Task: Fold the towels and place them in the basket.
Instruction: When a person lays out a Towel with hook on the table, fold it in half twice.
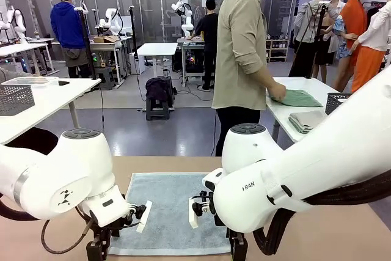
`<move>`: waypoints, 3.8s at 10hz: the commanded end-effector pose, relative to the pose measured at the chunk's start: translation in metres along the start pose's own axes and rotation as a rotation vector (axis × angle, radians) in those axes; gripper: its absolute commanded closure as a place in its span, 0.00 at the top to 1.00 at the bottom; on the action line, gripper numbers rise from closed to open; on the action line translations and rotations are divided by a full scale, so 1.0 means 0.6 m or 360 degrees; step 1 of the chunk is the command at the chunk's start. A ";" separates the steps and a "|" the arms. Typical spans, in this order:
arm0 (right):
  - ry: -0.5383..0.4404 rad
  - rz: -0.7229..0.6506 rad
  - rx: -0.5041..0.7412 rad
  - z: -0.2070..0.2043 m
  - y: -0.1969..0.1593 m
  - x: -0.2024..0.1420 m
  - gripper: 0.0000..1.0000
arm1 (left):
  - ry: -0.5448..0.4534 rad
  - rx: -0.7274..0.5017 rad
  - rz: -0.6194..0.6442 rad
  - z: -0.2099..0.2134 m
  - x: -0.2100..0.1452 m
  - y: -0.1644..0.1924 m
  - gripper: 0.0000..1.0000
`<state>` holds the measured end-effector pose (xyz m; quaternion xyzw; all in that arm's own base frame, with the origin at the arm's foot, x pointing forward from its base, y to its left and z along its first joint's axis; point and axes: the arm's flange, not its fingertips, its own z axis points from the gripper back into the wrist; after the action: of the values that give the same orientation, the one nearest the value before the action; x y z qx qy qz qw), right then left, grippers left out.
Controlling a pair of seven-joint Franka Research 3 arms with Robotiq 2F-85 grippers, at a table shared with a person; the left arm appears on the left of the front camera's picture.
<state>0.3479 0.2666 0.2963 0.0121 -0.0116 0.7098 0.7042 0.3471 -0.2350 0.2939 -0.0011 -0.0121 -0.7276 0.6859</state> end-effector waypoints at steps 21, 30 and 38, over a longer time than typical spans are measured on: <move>0.0023 0.0031 -0.0106 -0.006 -0.009 0.000 0.00 | 0.0026 0.0208 -0.0037 0.000 0.008 0.004 0.05; 0.0008 0.0055 -0.0084 0.002 -0.013 -0.001 0.00 | 0.0001 0.0175 -0.0058 0.013 0.015 0.014 0.00; 0.0054 0.0150 -0.0149 0.095 -0.006 0.034 0.04 | 0.0058 0.0304 0.0003 0.111 0.010 -0.001 0.04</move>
<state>0.3536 0.2836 0.3458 -0.0233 -0.0350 0.7356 0.6761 0.3501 -0.2387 0.3545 0.0612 -0.0783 -0.7299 0.6763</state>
